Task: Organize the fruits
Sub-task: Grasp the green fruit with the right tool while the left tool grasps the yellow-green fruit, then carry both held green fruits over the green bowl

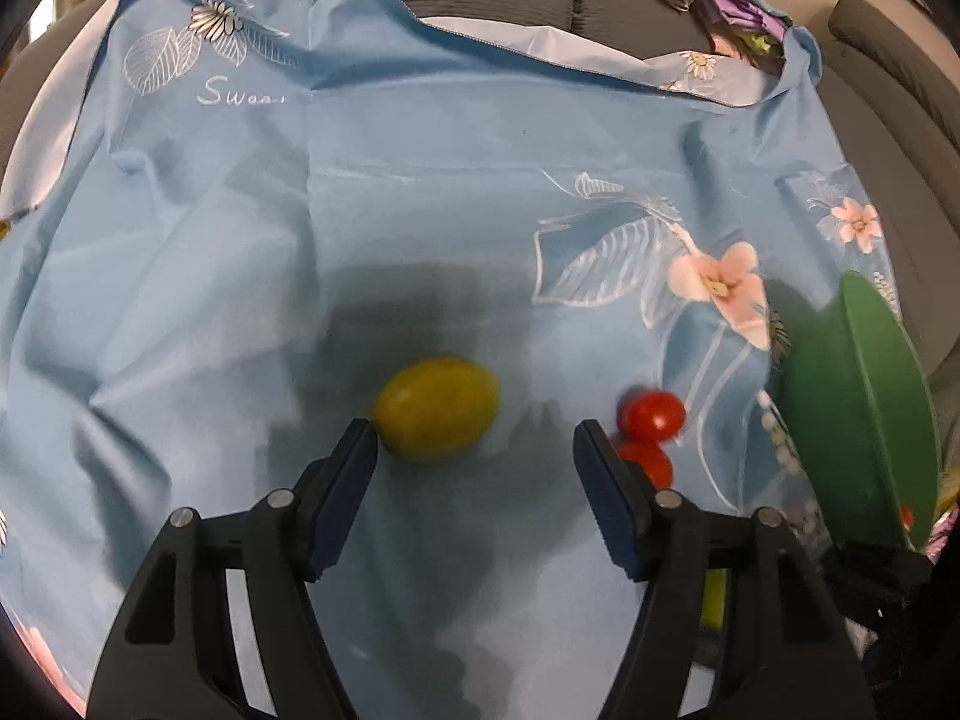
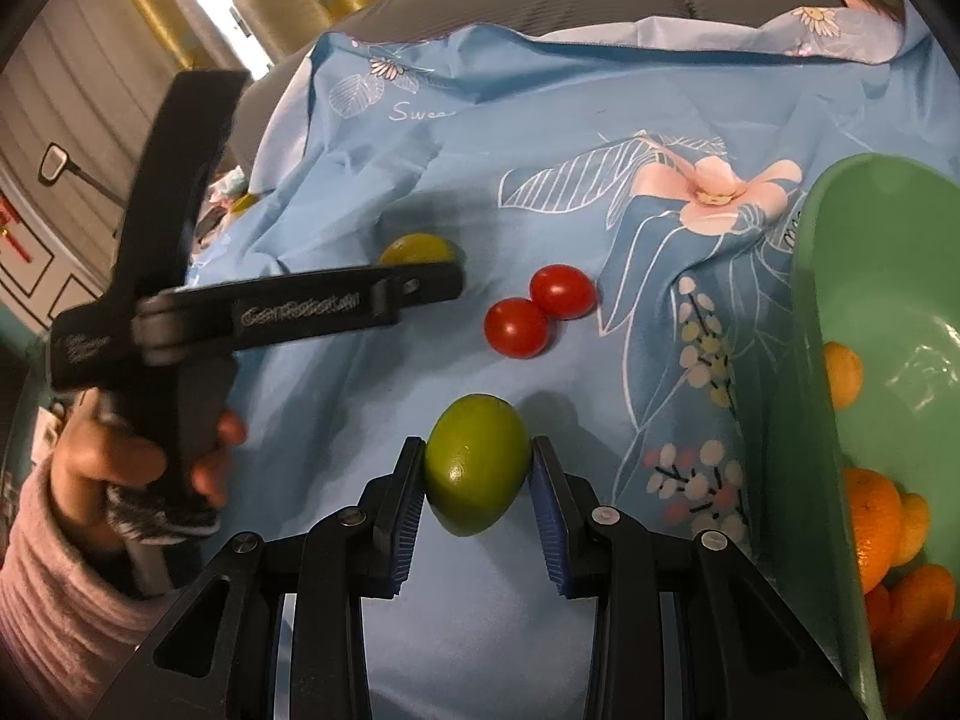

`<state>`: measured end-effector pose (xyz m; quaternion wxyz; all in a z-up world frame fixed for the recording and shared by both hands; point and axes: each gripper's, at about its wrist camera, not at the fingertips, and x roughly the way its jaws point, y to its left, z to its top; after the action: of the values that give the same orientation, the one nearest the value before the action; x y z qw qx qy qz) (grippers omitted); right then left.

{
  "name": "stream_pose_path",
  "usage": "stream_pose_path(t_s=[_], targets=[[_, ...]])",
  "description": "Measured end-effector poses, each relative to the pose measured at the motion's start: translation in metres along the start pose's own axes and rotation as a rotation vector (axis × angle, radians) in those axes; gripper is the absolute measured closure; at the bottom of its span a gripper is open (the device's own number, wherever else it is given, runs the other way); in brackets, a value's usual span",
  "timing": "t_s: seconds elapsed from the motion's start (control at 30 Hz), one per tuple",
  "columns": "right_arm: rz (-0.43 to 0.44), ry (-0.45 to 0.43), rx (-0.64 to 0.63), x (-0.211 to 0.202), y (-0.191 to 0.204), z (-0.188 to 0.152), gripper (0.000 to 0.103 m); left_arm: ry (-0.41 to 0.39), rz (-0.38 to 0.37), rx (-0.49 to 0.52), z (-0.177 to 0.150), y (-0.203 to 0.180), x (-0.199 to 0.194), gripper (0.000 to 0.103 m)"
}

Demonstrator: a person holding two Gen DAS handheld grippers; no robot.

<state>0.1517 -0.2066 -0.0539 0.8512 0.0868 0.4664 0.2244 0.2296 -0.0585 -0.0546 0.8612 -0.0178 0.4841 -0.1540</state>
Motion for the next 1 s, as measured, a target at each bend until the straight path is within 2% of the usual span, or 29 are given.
stream_pose_path(t_s=[0.03,0.07,0.37,0.53,0.73,1.0], targets=[[0.003,0.001,0.0,0.001,0.0,0.0,0.067,-0.003,0.011,0.001,0.002,-0.001,0.002,0.044],[0.004,0.003,0.0,0.002,0.0,0.0,0.067,-0.003,0.018,0.001,0.004,0.0,0.005,0.055],[0.005,0.004,-0.001,0.009,0.0,0.002,0.067,0.008,0.023,-0.034,0.007,0.007,0.011,0.057],[-0.004,-0.006,0.001,-0.001,0.0,-0.004,0.067,-0.035,0.027,-0.012,-0.007,0.003,-0.025,0.057],[0.001,-0.035,0.006,-0.019,0.004,-0.008,0.067,-0.078,0.029,0.012,-0.042,-0.009,-0.085,0.057],[-0.002,-0.079,-0.001,-0.052,0.015,-0.02,0.067,-0.112,0.034,0.046,-0.083,-0.03,-0.133,0.057]])
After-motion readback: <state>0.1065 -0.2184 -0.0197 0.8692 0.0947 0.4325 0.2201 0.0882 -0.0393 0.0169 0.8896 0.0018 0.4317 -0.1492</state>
